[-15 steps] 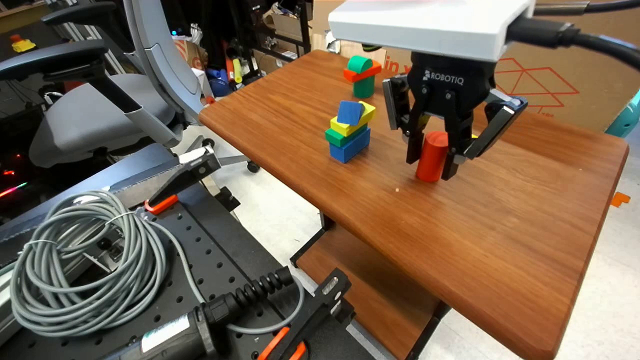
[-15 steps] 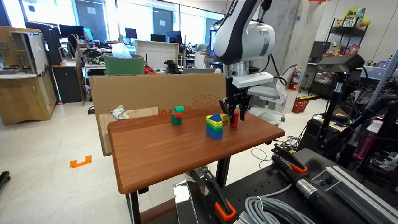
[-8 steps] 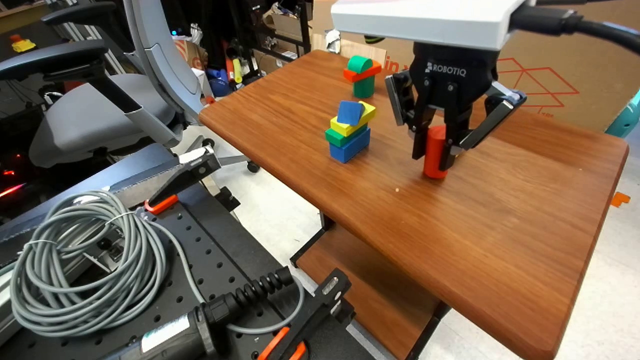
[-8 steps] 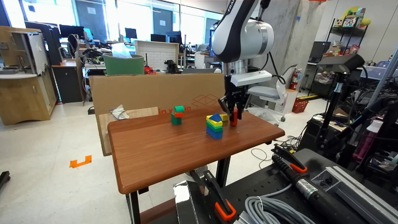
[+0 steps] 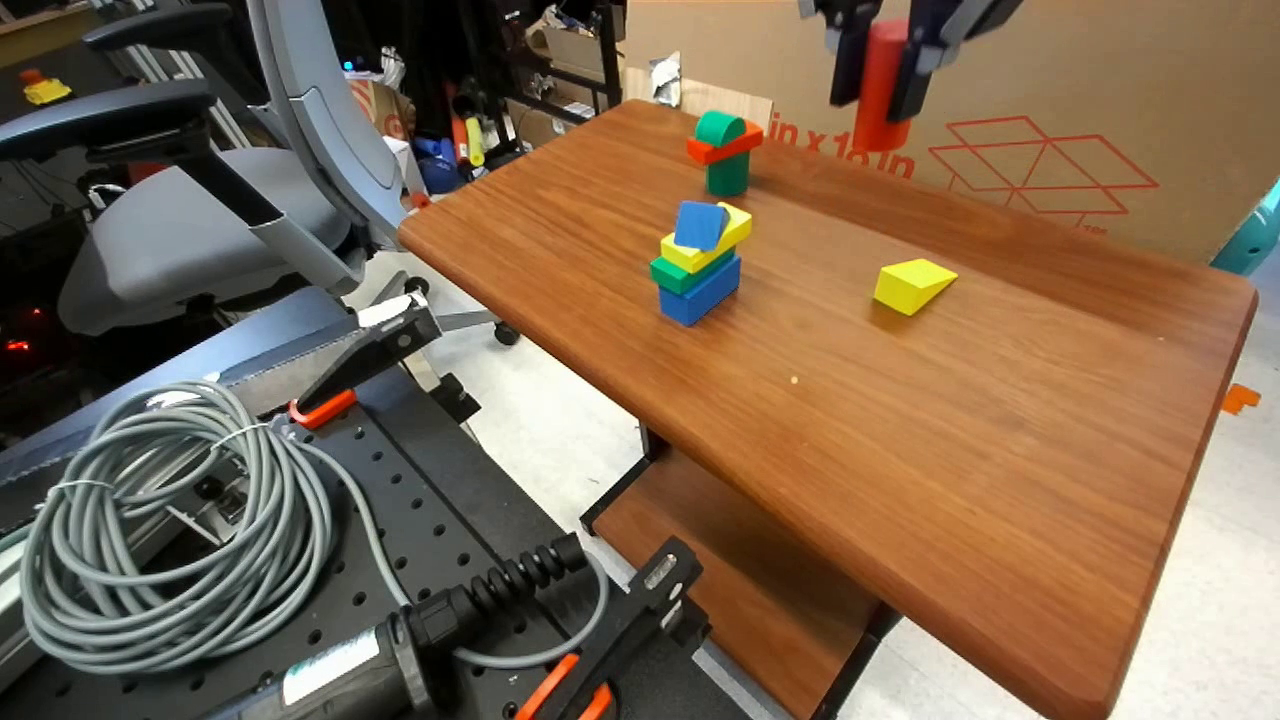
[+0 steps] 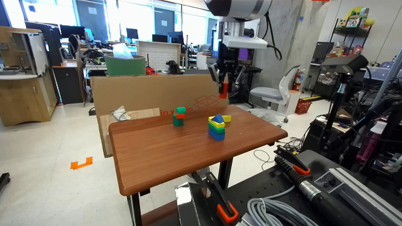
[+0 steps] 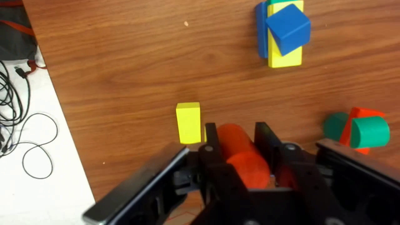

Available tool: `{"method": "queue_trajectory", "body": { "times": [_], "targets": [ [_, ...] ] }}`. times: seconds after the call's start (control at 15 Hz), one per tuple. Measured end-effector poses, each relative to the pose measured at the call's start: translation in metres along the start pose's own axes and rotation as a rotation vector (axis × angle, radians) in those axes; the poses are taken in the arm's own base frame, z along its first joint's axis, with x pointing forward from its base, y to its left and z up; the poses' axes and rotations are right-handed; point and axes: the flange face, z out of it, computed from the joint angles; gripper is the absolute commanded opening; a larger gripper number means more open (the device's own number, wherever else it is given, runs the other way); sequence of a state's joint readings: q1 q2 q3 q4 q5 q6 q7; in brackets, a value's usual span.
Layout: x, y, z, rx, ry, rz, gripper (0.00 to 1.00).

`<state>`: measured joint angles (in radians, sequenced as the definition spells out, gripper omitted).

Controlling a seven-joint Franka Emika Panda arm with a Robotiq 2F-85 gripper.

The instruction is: Move the orange block backwards

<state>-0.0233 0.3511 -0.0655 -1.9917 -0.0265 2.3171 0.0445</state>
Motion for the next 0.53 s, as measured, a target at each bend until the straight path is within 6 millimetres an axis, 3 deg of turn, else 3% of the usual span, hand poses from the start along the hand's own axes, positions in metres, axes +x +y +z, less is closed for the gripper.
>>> {"method": "queue_trajectory", "body": {
  "times": [0.13,0.27,0.53],
  "targets": [
    [0.010,-0.001,-0.026,0.001,0.032,0.002,0.09],
    [0.020,-0.003,-0.036,0.001,0.054,0.001,0.09],
    [0.033,-0.015,-0.014,-0.004,0.028,0.006,0.09]
  ]
}}
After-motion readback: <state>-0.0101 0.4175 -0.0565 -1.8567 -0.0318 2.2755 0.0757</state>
